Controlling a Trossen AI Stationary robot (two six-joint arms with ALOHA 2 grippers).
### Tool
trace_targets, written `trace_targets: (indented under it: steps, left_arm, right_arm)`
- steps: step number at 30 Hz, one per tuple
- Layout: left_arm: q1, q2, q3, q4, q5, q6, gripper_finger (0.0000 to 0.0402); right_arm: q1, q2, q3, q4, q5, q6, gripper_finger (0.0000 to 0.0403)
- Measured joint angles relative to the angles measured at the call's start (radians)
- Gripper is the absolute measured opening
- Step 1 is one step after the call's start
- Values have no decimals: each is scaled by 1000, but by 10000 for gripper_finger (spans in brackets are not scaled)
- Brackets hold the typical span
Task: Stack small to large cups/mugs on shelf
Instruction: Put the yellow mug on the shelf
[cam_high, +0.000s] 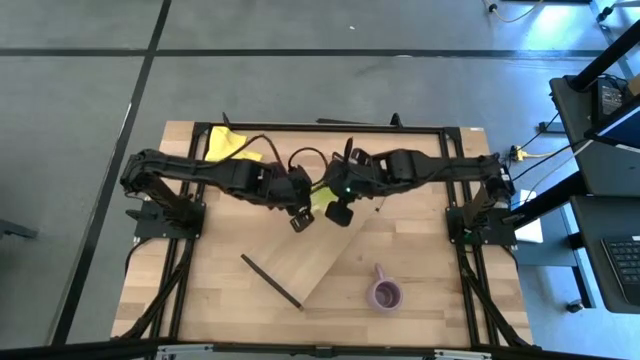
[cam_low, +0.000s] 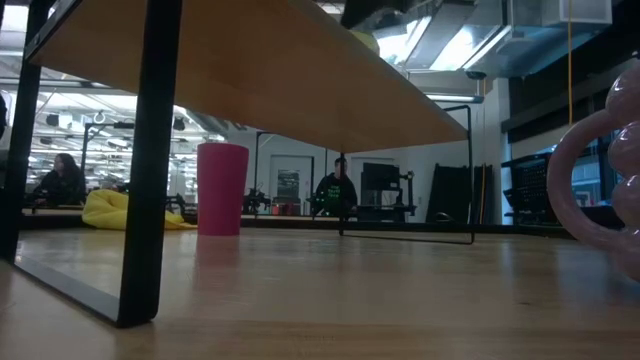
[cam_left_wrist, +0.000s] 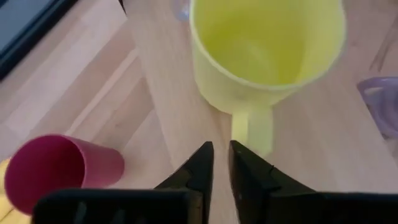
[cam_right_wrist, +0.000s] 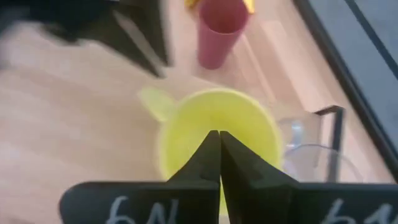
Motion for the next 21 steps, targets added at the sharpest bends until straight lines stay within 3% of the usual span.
trace_targets:
  steps: [21]
  left_arm:
    - [-91,11,-2,144,7,-137,43]
  right_arm:
    - [-57,0,0,-103,-50,-73,3]
